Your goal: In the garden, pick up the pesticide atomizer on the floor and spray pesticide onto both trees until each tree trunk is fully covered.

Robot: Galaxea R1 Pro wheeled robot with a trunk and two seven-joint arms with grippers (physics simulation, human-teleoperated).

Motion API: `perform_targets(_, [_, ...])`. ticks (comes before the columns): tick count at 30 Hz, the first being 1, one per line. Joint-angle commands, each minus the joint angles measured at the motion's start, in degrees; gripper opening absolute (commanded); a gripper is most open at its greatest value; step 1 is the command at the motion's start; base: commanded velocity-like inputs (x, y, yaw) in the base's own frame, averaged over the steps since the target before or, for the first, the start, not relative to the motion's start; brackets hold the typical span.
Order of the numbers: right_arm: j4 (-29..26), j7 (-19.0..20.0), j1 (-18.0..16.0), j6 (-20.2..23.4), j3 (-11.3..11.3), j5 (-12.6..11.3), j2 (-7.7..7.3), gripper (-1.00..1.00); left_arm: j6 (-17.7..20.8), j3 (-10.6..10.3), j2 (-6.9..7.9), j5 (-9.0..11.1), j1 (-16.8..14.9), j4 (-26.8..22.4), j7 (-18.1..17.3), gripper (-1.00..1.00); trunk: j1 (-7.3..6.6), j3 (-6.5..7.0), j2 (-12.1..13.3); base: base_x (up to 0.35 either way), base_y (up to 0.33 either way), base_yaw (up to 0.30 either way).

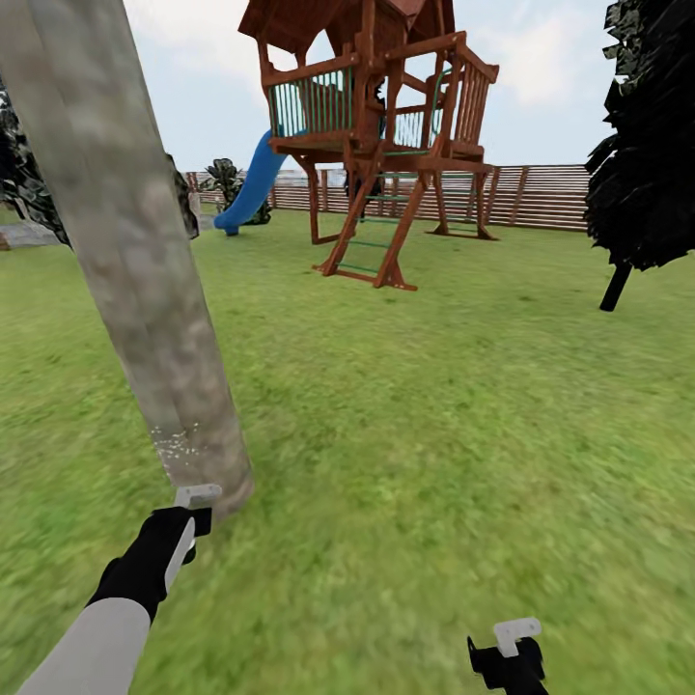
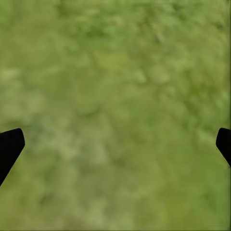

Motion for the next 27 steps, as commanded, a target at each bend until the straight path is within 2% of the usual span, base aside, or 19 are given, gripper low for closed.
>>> perform_targets(1, [0.04,-0.5,-0.02,-0.05,0.18,0.57,0.01,1.0,0.33,0.09,-0.04,-0.59,-0.04,-0.08,-0.21,-1.0,0.01,-0.05,-0.02,0.172,-0.234,0.241])
perform_targets(5, [0.07,-0.5,-0.02,-0.05,0.18,0.57,0.02,1.0,0.33,0.08,-0.72,-0.72,-0.04,-0.08,-0.21,-1.0,0.01,-0.05,-0.02,0.149,-0.245,0.268])
perform_targets(15, [0.04,-0.5,-0.02,-0.05,0.18,0.57,0.02,1.0,0.33,0.09,-0.83,-0.75,-0.04,-0.08,-0.21,-1.0,0.01,-0.05,-0.02,0.163,-0.249,0.273])
perform_targets(27, [-0.01,-0.59,0.15,-0.05,0.18,0.57,-0.01,1.0,0.33,0.09,-0.83,-0.75,-0.04,-0.08,-0.21,-1.0,0.01,-0.05,-0.02,0.153,-0.242,0.022])
